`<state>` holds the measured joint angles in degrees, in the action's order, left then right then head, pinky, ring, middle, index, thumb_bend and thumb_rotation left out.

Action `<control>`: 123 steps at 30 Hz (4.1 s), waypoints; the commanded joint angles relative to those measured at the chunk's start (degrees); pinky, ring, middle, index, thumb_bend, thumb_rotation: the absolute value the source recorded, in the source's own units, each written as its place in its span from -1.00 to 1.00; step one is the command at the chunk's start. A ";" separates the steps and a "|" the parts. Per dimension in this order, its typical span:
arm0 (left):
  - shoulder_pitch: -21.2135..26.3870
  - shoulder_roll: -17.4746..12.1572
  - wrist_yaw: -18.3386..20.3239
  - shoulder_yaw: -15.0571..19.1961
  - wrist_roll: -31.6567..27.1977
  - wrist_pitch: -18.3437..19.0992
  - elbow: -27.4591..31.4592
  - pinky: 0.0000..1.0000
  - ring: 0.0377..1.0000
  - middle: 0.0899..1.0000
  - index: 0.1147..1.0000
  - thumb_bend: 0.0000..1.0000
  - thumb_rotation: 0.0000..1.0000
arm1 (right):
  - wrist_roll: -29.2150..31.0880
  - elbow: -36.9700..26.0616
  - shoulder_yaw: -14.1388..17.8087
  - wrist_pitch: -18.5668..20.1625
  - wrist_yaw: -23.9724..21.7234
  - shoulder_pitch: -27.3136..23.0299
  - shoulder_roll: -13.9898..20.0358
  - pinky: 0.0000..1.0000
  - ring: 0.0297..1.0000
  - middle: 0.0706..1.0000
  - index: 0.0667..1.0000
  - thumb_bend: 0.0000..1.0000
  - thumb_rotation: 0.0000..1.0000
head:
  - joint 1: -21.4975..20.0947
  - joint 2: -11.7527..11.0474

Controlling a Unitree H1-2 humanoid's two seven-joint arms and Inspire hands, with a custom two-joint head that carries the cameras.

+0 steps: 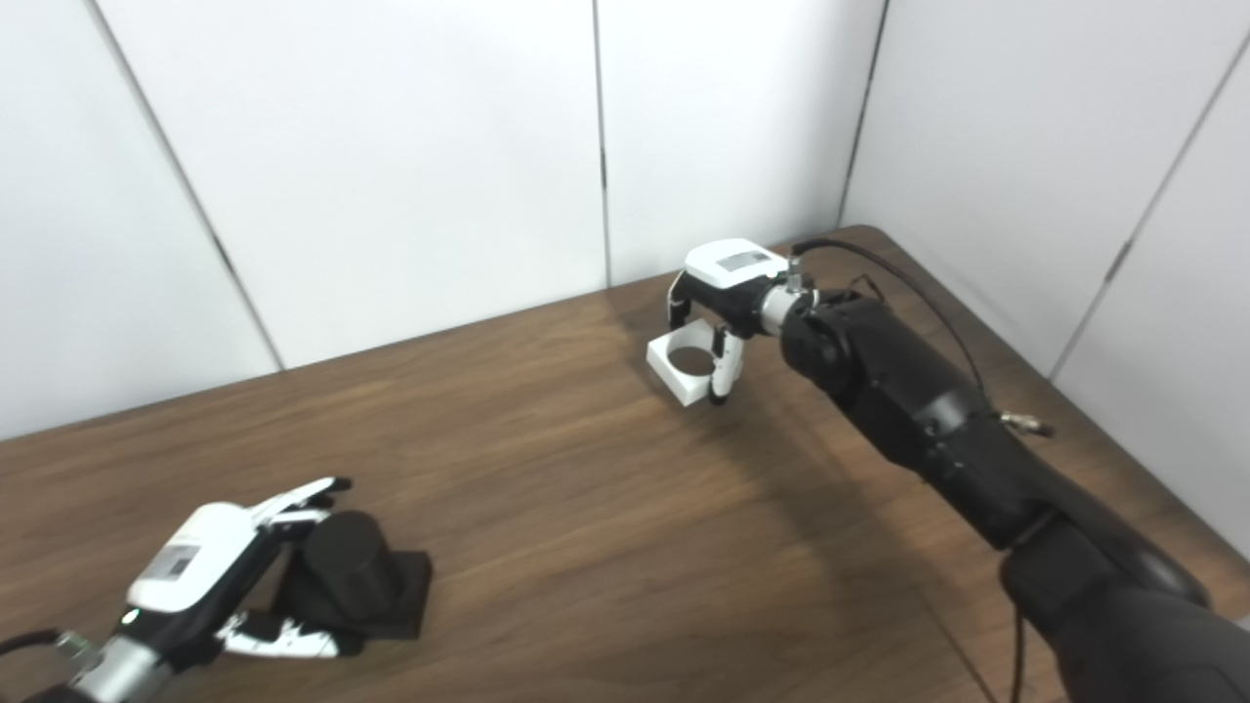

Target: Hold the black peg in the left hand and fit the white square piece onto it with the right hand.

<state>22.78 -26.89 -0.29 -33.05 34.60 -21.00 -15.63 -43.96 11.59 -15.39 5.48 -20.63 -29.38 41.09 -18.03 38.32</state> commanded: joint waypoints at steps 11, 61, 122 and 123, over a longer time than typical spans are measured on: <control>-3.90 2.78 6.35 -4.19 3.50 0.88 -3.98 0.33 0.66 0.82 -0.15 0.05 -0.87 | 2.97 -8.08 1.45 -4.29 -1.73 -2.90 1.90 0.54 0.58 0.42 -0.11 0.04 -0.74 | 8.53 1.00; -2.03 8.23 7.36 -4.57 5.63 5.88 -4.92 0.29 0.69 0.87 -0.15 0.04 -0.85 | 10.09 -27.62 -1.84 -8.61 -15.80 -8.16 -10.62 0.32 0.53 0.44 -0.12 0.04 -0.73 | 18.60 3.52; -2.24 8.95 8.43 -5.01 5.75 8.38 -2.23 0.29 0.72 0.87 -0.15 0.04 -0.85 | 8.99 -19.79 -5.44 -9.80 -15.31 -7.89 -19.47 0.46 0.52 0.43 -0.12 0.04 -0.74 | 19.76 4.72; -2.26 9.00 8.14 -5.01 5.79 8.22 -2.34 0.28 0.71 0.86 -0.15 0.04 -0.85 | 8.97 -19.61 -5.53 -9.81 -15.24 -7.90 -19.53 0.46 0.52 0.43 -0.12 0.04 -0.74 | 19.76 4.72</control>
<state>24.30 -19.97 -0.38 -33.41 39.35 -13.31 -15.55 -35.27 -7.23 -21.41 -2.89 -37.60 -34.58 21.61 1.67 42.98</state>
